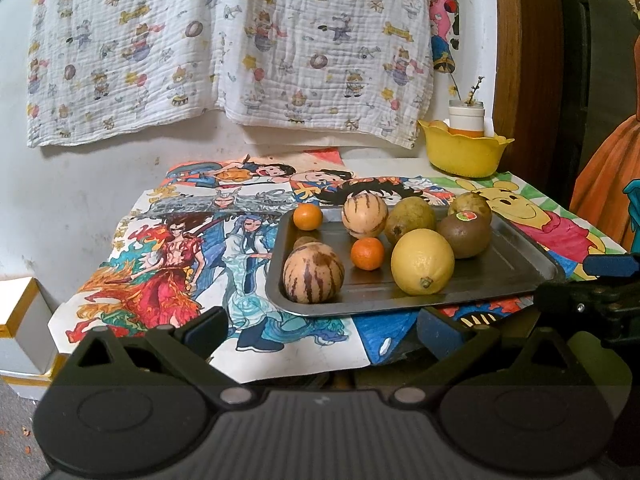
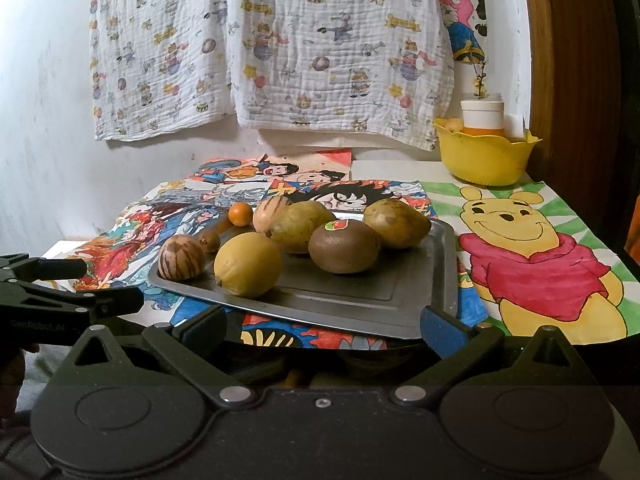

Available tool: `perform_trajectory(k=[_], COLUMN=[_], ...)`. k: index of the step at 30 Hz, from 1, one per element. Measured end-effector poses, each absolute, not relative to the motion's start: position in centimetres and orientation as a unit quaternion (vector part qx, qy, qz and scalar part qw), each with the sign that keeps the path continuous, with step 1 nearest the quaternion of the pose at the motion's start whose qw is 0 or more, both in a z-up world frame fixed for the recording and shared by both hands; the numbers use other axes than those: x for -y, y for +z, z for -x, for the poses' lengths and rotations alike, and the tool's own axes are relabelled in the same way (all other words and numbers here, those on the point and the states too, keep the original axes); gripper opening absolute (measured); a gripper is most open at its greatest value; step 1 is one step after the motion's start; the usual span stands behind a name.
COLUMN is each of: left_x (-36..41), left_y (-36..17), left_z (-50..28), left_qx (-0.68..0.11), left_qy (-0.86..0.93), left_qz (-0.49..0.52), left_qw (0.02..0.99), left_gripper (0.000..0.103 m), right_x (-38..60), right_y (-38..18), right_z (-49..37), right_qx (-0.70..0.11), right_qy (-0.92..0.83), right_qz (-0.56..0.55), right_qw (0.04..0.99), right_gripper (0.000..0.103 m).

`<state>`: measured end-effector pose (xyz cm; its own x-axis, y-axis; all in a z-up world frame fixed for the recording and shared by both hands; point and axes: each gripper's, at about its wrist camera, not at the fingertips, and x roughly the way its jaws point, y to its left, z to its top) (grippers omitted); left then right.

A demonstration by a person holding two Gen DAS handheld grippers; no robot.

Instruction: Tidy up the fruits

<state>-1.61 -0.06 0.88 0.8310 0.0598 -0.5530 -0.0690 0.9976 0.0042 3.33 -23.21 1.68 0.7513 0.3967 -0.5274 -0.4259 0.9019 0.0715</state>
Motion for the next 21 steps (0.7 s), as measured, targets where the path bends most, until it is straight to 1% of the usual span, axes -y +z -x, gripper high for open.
perform_trajectory(k=[21], left_x=[0.05], left_y=[0.81], left_z=[1.81], left_qx=[-0.288], left_qy=[0.035], left_qz=[0.010], left_qw=[0.957], left_gripper=[0.103], right_x=[23.15], right_y=[1.63], right_z=[-3.32], right_qx=[-0.276], right_qy=[0.220], right_qz=[0.029], right_qw=[0.935], right_gripper=[0.102])
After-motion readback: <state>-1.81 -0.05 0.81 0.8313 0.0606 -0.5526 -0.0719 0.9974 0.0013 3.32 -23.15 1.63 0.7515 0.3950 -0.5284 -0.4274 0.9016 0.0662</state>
